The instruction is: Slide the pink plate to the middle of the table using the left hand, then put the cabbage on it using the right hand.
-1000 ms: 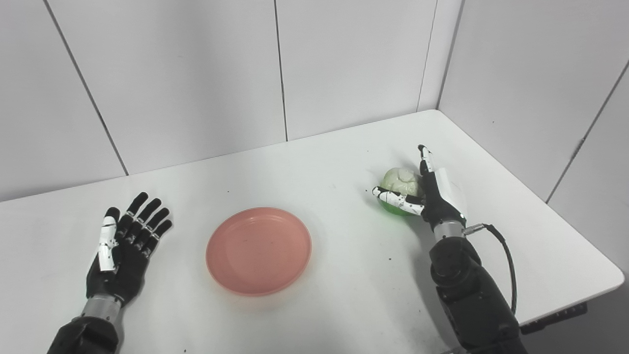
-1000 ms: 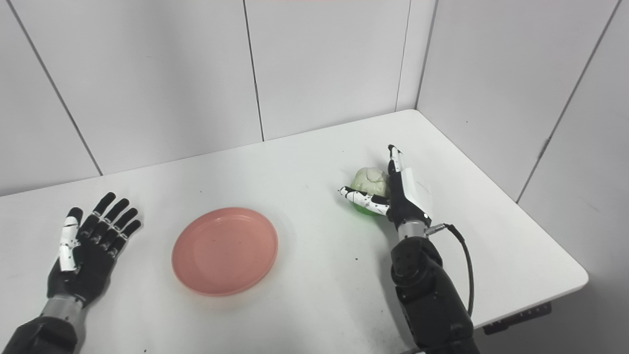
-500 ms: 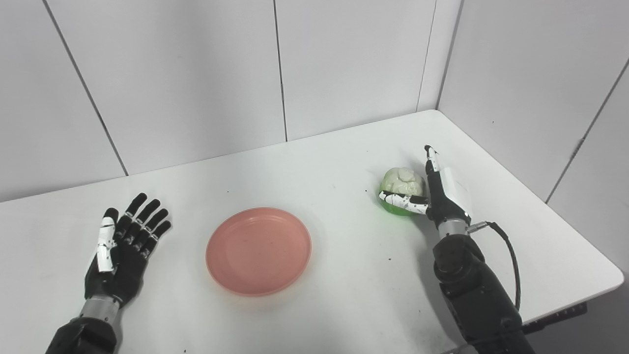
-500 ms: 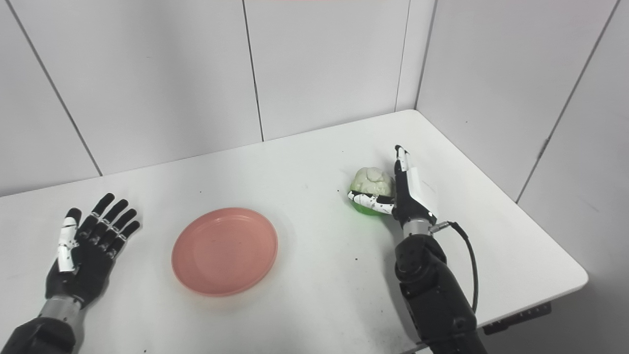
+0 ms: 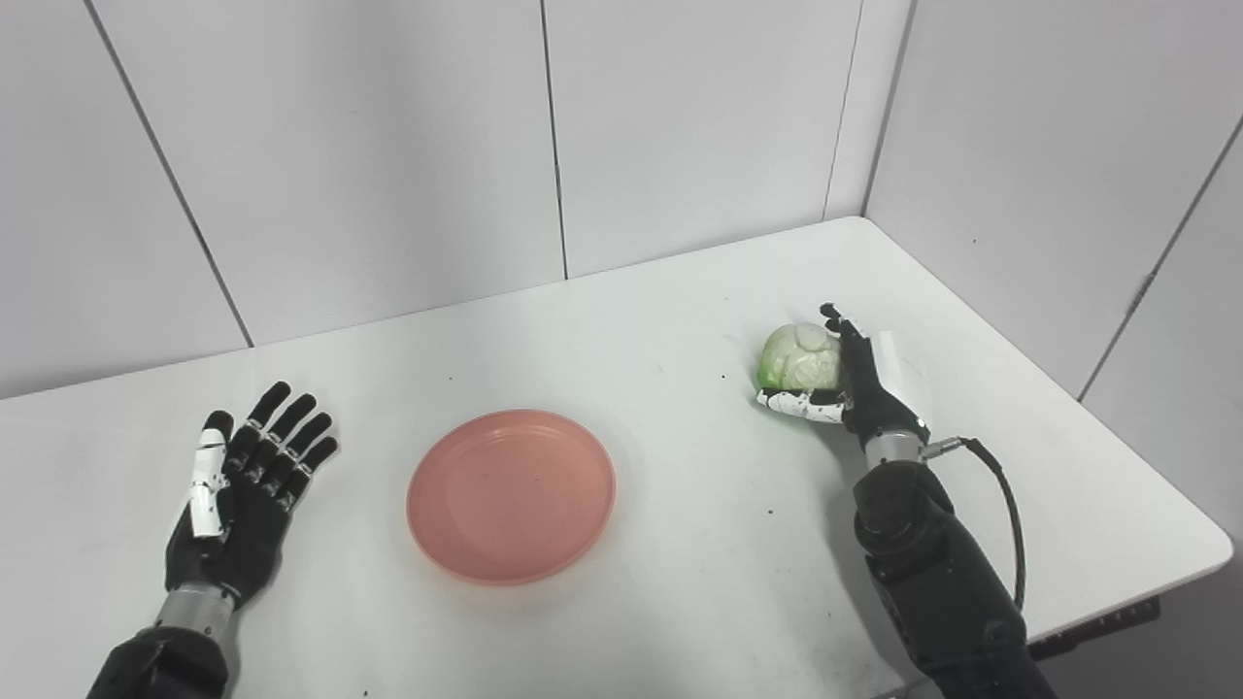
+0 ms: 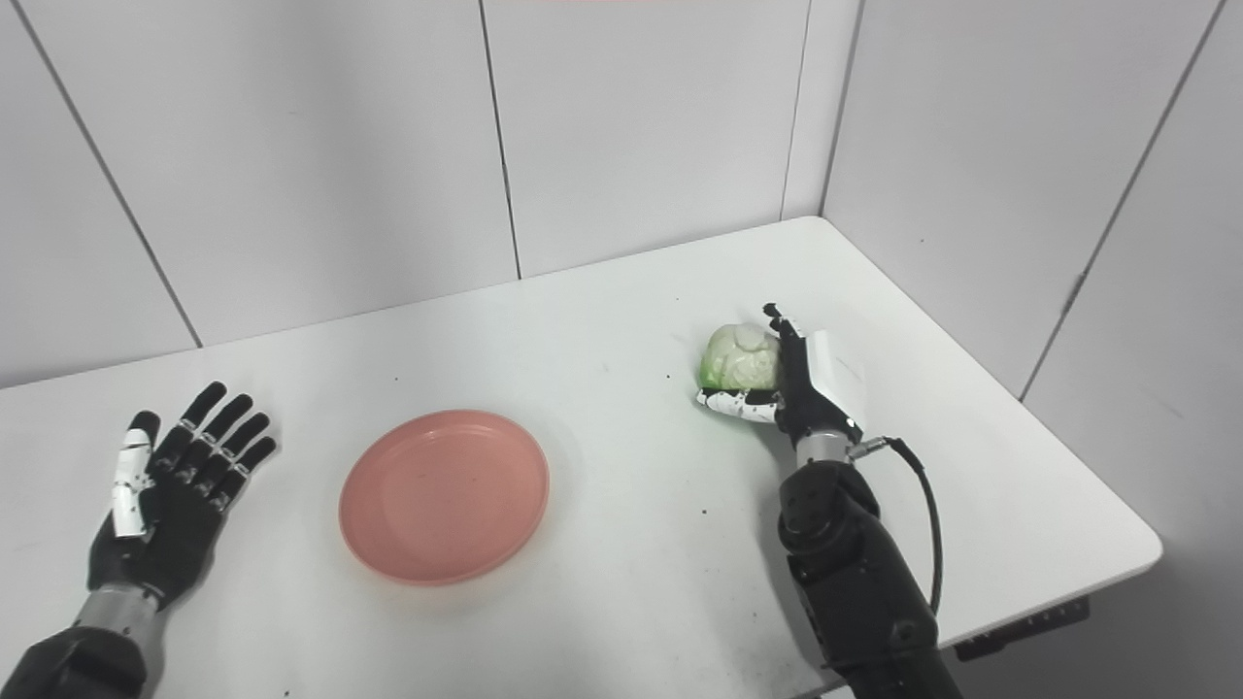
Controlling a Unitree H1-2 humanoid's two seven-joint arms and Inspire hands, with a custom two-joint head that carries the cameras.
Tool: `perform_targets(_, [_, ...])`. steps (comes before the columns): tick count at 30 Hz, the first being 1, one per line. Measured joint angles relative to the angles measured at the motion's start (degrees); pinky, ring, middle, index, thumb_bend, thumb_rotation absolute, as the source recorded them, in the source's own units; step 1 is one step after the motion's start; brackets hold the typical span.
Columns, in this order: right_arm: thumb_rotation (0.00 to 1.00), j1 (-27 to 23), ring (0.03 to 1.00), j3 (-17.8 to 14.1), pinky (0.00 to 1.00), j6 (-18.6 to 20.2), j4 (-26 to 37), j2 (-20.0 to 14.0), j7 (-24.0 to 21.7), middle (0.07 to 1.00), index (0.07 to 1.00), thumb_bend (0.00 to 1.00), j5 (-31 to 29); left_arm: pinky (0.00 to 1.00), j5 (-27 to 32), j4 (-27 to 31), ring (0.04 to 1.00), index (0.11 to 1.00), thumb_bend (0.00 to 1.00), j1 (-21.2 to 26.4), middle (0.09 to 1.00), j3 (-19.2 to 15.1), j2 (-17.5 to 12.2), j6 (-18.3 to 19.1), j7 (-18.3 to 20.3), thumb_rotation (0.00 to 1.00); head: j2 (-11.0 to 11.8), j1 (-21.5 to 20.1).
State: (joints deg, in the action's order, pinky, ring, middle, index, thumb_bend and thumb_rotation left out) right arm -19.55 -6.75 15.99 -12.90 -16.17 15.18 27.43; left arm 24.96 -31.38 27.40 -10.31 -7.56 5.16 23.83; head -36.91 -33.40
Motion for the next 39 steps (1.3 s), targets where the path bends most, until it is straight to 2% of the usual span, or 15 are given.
perform_targets(8, [0.04, -1.1, 0.577, 0.2, 0.52, -1.4, -2.5, -0.5, 1.6, 0.611, 0.639, 0.82, -1.2, 0.89, 0.0, 0.2, 0.878, 0.888, 0.46, -0.1, 0.889, 0.0, 0.0, 0.2, 0.0, 1.00, -0.2, 0.0])
perform_targets(10, [0.04, -1.5, 0.567, 0.3, 0.52, -1.5, -2.8, -0.6, 1.7, 0.597, 0.618, 0.79, -1.8, 0.89, 0.0, 0.2, 0.876, 0.887, 0.46, -0.1, 0.888, 0.0, 0.0, 0.2, 0.0, 1.00, -0.2, 0.0])
perform_targets(11, [0.10, -1.6, 0.551, 0.5, 0.51, -1.6, -3.1, -0.6, 1.8, 0.584, 0.533, 0.61, -1.9, 0.88, 0.0, 0.2, 0.875, 0.888, 0.46, -0.1, 0.886, 0.0, 0.0, 0.2, 0.0, 1.00, -0.2, 0.0])
perform_targets(12, [0.12, -1.7, 0.536, 0.6, 0.50, -1.6, -3.3, -0.6, 1.9, 0.574, 0.504, 0.55, -1.9, 0.88, 0.0, 0.2, 0.873, 0.887, 0.47, -0.1, 0.884, 0.0, 0.0, 0.2, 0.0, 1.00, -0.2, 0.0])
perform_targets(19, [0.13, -2.9, 0.483, 1.8, 0.43, -3.1, -5.4, -0.8, 3.1, 0.516, 0.489, 0.51, -1.9, 0.88, 0.0, 0.1, 0.869, 0.880, 0.46, -0.1, 0.878, 0.0, 0.0, 0.3, 0.0, 1.00, -0.1, 0.3])
perform_targets(22, [0.13, -2.9, 0.488, 2.0, 0.43, -3.1, -5.3, -0.9, 3.5, 0.526, 0.489, 0.51, -1.9, 0.88, 0.0, 0.2, 0.870, 0.878, 0.46, -0.1, 0.878, 0.1, 0.0, 0.3, 0.0, 1.00, -0.1, 0.5])
perform_targets(30, [0.13, -1.1, 0.485, 2.3, 0.44, -2.8, -0.6, -0.5, 2.6, 0.526, 0.489, 0.51, -2.0, 0.88, 0.0, 0.4, 0.872, 0.881, 0.47, -0.2, 0.882, 0.2, 0.0, 0.3, -0.1, 1.00, 0.1, 1.2])
perform_targets(39, [0.13, -1.5, 0.486, 3.7, 0.44, -1.3, 9.3, 0.0, 0.3, 0.524, 0.489, 0.51, -0.1, 0.88, -0.2, 1.2, 0.878, 0.886, 0.46, -0.7, 0.889, 0.8, 0.4, 0.2, -0.2, 1.00, 0.3, 3.9])
